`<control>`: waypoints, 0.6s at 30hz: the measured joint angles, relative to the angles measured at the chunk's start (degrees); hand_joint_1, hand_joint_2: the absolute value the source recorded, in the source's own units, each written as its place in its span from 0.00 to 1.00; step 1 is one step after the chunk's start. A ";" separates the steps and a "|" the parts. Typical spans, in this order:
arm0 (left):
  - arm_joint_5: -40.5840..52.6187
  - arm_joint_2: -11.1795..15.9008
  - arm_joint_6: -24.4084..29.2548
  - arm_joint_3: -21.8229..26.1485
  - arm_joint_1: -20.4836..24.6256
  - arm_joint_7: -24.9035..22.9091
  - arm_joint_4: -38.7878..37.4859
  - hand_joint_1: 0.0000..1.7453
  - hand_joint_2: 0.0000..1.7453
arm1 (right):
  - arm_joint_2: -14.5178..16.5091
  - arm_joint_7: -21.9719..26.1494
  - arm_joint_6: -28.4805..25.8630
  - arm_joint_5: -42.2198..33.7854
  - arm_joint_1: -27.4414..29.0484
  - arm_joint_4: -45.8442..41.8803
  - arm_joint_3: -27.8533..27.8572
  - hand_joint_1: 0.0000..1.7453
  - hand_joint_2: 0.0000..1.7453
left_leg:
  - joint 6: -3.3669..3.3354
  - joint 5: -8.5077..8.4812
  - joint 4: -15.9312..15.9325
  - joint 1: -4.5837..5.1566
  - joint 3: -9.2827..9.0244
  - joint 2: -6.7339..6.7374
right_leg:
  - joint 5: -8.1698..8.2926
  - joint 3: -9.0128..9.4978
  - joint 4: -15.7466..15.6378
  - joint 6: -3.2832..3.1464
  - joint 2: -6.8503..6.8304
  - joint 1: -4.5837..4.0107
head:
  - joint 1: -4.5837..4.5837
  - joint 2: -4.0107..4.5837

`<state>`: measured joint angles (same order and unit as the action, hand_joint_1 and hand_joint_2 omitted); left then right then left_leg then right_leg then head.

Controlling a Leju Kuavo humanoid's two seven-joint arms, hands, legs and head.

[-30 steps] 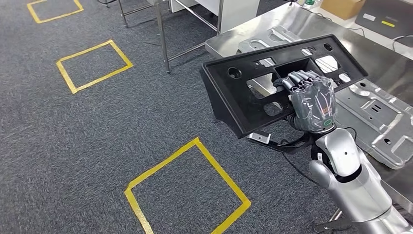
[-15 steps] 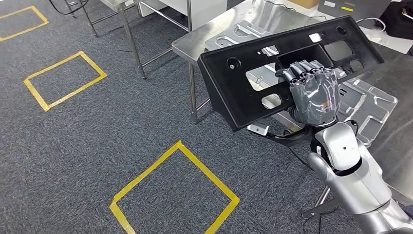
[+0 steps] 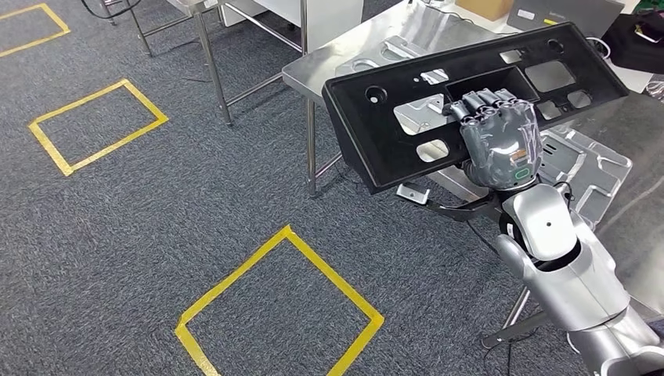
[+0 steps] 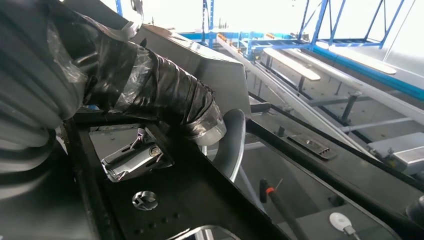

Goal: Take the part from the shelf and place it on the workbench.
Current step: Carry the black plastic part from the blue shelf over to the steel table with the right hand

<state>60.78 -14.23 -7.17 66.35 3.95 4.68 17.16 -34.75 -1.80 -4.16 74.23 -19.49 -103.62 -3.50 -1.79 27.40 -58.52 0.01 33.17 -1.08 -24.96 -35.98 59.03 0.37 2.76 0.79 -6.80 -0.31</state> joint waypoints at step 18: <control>-0.90 -0.28 -0.22 1.31 0.12 -0.06 0.00 0.00 1.00 | -0.91 -0.25 1.99 -0.93 -0.68 1.95 -1.54 1.00 1.00 | 0.68 0.56 0.02 -0.74 -0.76 1.80 | -1.66 0.68 1.06 2.22 -3.01 1.33 | -0.14 -0.01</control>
<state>59.88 -14.51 -7.39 67.65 4.08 4.62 17.16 -35.67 -2.04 -2.17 73.29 -20.18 -101.67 -5.04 -1.11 27.96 -58.50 -0.74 32.41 0.72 -26.63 -35.30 60.09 2.58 -0.25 2.12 -6.94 -0.32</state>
